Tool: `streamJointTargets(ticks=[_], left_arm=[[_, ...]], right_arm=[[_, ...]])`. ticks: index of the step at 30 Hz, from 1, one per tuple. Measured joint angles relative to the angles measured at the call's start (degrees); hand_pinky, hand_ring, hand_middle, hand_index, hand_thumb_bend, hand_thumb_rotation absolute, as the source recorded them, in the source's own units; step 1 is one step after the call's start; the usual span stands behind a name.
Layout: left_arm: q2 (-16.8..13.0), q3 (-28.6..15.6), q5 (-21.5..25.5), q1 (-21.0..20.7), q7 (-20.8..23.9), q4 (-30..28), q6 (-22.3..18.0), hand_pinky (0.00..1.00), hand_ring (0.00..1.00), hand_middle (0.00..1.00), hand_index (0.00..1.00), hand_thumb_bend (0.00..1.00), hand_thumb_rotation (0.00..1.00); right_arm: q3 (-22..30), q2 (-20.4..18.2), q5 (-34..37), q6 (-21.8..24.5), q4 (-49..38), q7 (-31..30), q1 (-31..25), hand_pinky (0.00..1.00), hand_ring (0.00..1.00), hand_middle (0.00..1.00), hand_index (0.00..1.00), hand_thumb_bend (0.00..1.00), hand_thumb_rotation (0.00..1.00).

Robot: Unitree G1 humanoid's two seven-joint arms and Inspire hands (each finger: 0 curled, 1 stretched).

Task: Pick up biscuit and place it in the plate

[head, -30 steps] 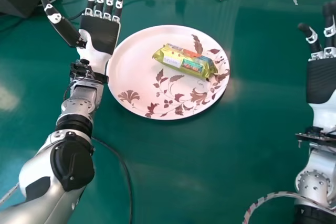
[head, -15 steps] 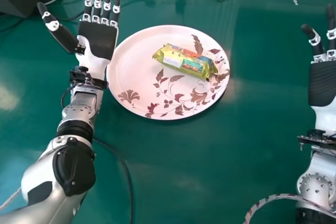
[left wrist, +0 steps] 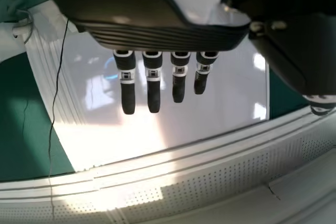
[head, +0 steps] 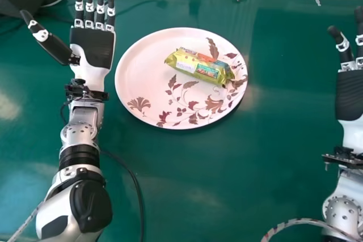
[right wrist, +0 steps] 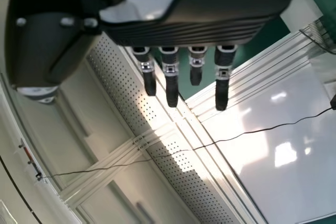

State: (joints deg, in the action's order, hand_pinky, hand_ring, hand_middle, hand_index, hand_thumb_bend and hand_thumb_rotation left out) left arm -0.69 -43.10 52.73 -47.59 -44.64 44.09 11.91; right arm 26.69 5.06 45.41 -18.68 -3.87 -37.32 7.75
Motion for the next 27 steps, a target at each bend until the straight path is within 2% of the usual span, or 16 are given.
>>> streamJointTargets(ticks=[5, 8, 14, 19, 21, 23, 24, 27], left_arm=[[1.3, 1.1, 1.0, 1.8, 2.8, -4.1, 1.2, 0.77, 0.85, 0.92, 0.98, 1.00, 0.74], [1.7, 1.7, 1.5, 2.5, 3.5, -5.8, 1.2, 0.77, 0.85, 0.92, 0.97, 1.00, 0.74], [1.8, 2.4, 2.4, 3.5, 5.4, -7.4, 2.6, 0.75, 0.85, 0.93, 0.98, 1.00, 0.74], [1.7, 3.3, 2.4, 3.8, 6.0, -7.4, 3.2, 0.76, 0.85, 0.92, 1.00, 1.00, 0.76], [1.7, 3.3, 2.4, 3.8, 5.1, -6.9, 2.7, 0.76, 0.86, 0.93, 1.00, 1.00, 0.76], [1.4, 3.3, 2.4, 3.6, 4.1, -5.1, 1.6, 0.77, 0.86, 0.94, 1.00, 1.00, 0.75], [0.9, 3.3, 2.3, 3.3, 3.3, -3.2, 0.9, 0.76, 0.86, 0.94, 1.00, 1.00, 0.75], [-0.7, 3.1, 2.0, 1.7, 1.6, 3.3, -1.5, 0.76, 0.86, 0.94, 1.00, 1.00, 0.75]], right_arm=[[-0.2, -0.6, -0.1, -0.2, -2.9, 2.2, -2.3, 0.73, 0.84, 0.89, 0.95, 0.80, 0.52], [-0.4, -0.6, -0.1, -0.2, -3.6, 2.7, -2.6, 0.70, 0.82, 0.86, 0.92, 0.80, 0.56], [-0.2, -0.6, 0.0, -0.2, -3.5, 2.9, -3.0, 0.72, 0.81, 0.85, 0.94, 0.76, 0.53], [-0.1, -0.6, 0.0, -0.9, -1.3, 2.6, -3.0, 0.74, 0.82, 0.86, 0.94, 0.69, 0.61], [0.0, -0.5, 0.1, -0.9, -0.4, 1.7, -3.0, 0.71, 0.82, 0.87, 0.94, 0.69, 0.62], [0.0, -0.5, 0.4, -0.9, 0.5, 0.9, -2.9, 0.68, 0.80, 0.86, 0.93, 0.73, 0.58], [0.0, -0.4, 0.8, -0.9, 0.9, 0.4, -2.8, 0.67, 0.80, 0.86, 0.94, 0.75, 0.53], [0.1, -0.4, 1.2, -0.9, 1.9, -0.3, -2.4, 0.65, 0.80, 0.88, 0.94, 0.75, 0.51]])
